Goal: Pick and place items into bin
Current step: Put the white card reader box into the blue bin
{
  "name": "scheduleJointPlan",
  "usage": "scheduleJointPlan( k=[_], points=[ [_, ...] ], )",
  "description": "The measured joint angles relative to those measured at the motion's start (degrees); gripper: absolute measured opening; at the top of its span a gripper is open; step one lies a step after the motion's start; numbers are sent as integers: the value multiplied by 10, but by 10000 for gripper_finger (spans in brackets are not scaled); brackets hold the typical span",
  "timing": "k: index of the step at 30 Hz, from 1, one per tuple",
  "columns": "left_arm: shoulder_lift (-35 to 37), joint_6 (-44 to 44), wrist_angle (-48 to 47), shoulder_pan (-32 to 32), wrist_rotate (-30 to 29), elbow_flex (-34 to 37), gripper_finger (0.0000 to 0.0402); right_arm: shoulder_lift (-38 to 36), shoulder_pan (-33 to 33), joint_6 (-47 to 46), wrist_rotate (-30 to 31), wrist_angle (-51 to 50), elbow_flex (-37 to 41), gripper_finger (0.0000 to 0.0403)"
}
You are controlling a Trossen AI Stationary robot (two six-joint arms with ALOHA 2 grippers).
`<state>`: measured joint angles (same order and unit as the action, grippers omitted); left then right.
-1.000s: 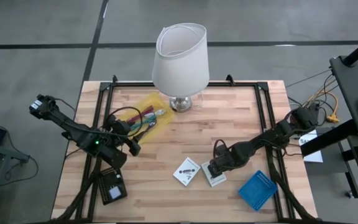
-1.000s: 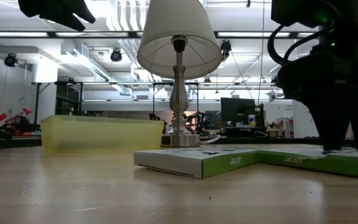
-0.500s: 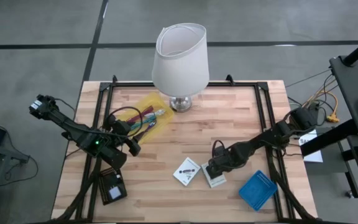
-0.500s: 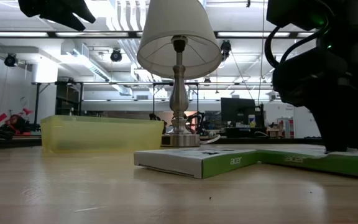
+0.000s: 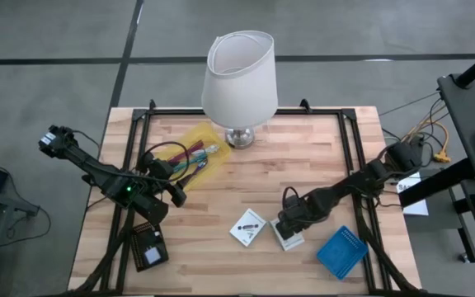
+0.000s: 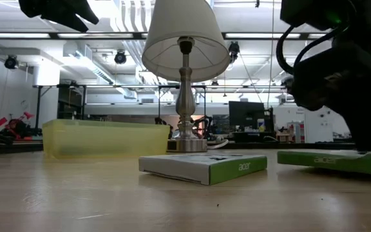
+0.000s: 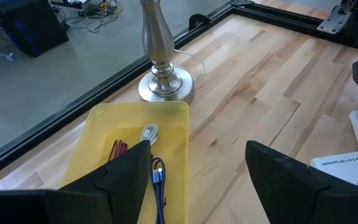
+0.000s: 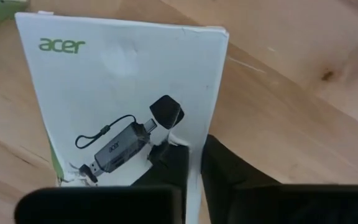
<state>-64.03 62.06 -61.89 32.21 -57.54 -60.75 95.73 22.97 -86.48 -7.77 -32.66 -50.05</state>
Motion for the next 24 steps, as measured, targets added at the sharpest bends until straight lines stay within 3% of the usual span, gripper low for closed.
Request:
scheduleJointPlan(
  k=[13, 24],
  points=[
    [0, 0, -1, 0, -4, 0, 246, -137, -3, 0, -5, -11, -15, 13],
    [0, 0, -1, 0, -5, 3, 246, -268, -3, 196, -94, -166, -15, 13]
  ],
)
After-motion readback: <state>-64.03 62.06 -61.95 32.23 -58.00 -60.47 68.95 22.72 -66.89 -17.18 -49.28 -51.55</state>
